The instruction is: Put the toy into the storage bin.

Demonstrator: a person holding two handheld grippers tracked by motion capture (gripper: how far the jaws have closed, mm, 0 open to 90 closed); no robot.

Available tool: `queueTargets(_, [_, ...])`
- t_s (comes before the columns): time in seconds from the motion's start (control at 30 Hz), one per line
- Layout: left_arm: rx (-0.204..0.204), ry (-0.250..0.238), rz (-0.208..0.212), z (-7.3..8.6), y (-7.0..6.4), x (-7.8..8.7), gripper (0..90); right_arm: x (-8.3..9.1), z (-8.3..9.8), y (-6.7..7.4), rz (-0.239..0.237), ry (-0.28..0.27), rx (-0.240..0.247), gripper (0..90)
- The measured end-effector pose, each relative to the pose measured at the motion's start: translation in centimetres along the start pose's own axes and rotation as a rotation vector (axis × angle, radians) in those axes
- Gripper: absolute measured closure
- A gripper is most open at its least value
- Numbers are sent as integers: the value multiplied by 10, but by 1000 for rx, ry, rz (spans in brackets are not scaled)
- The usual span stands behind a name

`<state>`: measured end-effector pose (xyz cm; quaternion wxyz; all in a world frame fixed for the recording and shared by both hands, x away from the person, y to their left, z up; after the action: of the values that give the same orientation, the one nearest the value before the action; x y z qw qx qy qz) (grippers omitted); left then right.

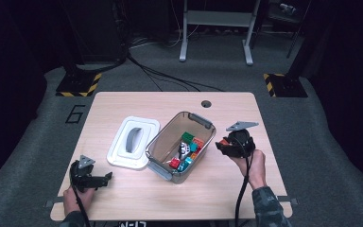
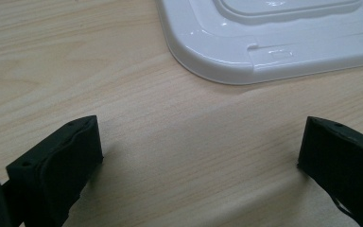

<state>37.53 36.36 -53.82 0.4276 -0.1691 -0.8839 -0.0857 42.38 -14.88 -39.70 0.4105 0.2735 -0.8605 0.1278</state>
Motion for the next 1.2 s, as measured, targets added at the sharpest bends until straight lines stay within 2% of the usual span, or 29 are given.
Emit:
queueTargets(0.33, [1,-1,0,0,0,0,1,11,-31,5,4,-36,38,588])
queueTargets(0.57, [1,-1,0,0,0,0,1,10,-52,19,-14,-43,81,588])
queueTargets(0.67, [1,-1,0,0,0,0,1,8,-55,23,-28,-44,95,588])
queueTargets(0.7, [1,-1,1,0,0,0,1,7,-57,26,-32,-46,113,588])
queueTargets(0.73, [1,-1,0,0,0,0,1,6,-58,29,-38,-41,108,587])
queueTargets(0.83, [1,0,1,0,0,0,1,0,-60,42,-70,-31,133,587])
queueTargets(0.87, [1,0,1,0,0,0,1,0,-60,42,-70,-31,133,587])
queueTargets(0.93, [2,0,1,0,0,0,1,-4,-60,50,-94,-23,160,587])
queueTargets(1.03, [1,0,0,0,0,0,1,-8,-59,55,-116,-16,165,587])
queueTargets(1.1, [1,0,0,0,0,0,1,-15,-56,63,-143,5,172,587])
queueTargets(1.17, [1,-1,0,0,0,0,1,-17,-55,66,-149,17,174,587])
queueTargets(1.2, [1,-1,0,0,0,0,1,-22,-52,71,-161,42,193,587])
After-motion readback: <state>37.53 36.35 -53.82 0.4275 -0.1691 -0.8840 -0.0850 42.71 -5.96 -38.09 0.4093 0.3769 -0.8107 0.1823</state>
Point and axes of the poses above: each handheld gripper's, and its own axes: x roughly backward along the jaws, z roughly out of its underside, y roughly to its left, the point moved 1 cm from there along -x, roughly forward along the jaws, and after that the axes turned 7 degrees about y, right-handed, at the moved point
